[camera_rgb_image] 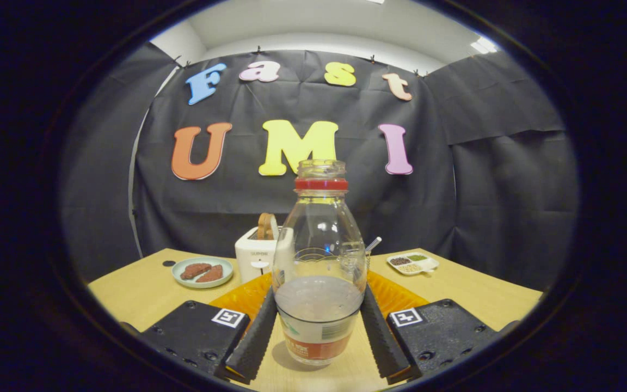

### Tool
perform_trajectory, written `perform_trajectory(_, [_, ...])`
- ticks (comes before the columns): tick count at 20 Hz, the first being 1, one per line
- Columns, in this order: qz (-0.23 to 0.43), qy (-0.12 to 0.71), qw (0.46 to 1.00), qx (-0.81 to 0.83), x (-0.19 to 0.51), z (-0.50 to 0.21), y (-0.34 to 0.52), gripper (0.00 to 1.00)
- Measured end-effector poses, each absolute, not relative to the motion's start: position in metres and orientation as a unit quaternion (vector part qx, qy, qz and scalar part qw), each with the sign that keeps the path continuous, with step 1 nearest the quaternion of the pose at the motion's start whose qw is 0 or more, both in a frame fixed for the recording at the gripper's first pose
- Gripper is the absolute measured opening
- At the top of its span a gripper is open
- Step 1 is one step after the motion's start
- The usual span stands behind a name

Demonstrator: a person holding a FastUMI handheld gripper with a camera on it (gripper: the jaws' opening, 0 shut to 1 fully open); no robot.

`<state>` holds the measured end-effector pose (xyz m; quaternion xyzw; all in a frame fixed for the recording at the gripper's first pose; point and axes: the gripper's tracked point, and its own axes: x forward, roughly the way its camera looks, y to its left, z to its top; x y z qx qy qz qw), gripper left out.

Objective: Take the bottle from table, then pour the juice into the cup, finally place the bottle on the coaster

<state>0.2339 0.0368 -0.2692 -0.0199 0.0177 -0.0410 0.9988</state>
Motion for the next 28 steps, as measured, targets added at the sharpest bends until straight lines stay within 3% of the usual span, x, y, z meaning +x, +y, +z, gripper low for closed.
perform_trajectory(18, [-0.029, 0.044, 0.999, -0.016, 0.262, -0.333, 0.046, 0.85])
perform_trajectory(20, [-0.028, 0.035, 0.999, -0.013, 0.261, -0.328, 0.046, 0.86])
perform_trajectory(23, [-0.023, 0.039, 0.999, -0.007, 0.259, -0.327, 0.050, 1.00])
perform_trajectory(28, [-0.014, 0.030, 0.999, -0.002, 0.243, -0.306, 0.059, 1.00])
